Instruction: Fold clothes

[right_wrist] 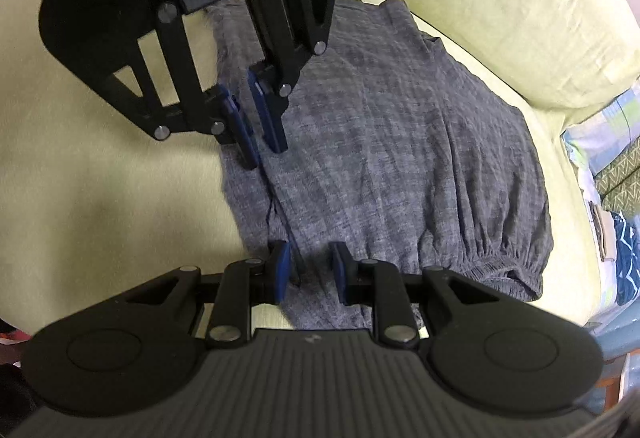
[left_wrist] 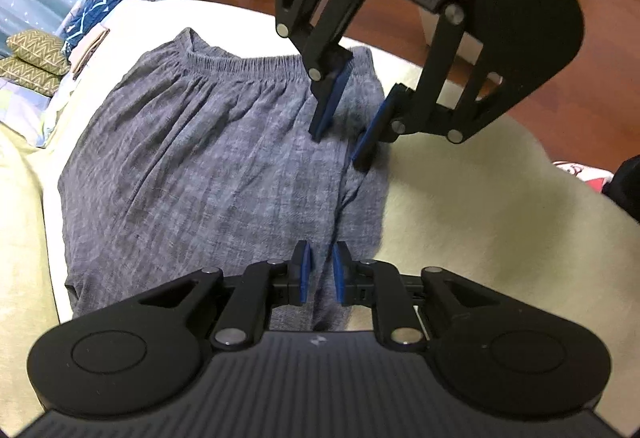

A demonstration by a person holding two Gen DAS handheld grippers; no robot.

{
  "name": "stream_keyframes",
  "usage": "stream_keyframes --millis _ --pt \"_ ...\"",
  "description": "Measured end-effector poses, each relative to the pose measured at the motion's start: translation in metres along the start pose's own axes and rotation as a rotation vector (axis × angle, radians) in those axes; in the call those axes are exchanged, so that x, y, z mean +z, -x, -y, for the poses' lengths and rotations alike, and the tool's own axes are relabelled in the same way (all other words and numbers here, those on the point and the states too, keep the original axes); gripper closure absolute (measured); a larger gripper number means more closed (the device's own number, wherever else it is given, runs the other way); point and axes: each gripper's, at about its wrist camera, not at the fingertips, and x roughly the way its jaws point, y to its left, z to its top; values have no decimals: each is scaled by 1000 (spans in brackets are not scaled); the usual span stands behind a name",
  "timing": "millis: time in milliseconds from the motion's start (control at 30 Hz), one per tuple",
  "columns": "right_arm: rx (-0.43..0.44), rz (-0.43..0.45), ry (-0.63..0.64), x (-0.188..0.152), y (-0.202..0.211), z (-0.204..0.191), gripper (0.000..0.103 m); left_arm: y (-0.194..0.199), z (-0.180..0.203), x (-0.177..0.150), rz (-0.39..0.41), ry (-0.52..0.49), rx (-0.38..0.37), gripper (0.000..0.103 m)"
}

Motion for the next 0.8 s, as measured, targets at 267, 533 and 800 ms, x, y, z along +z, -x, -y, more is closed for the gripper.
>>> stream_keyframes --millis 267,533,800 --pt "52 36 -17 0 10 6 101 8 -1 -1 26 -9 -10 103" --pt "91 14 52 -4 15 -4 101 6 21 2 2 -84 -13 103" --pt "80 -7 100 0 11 -6 97 8 18 0 16 -69 -15 103"
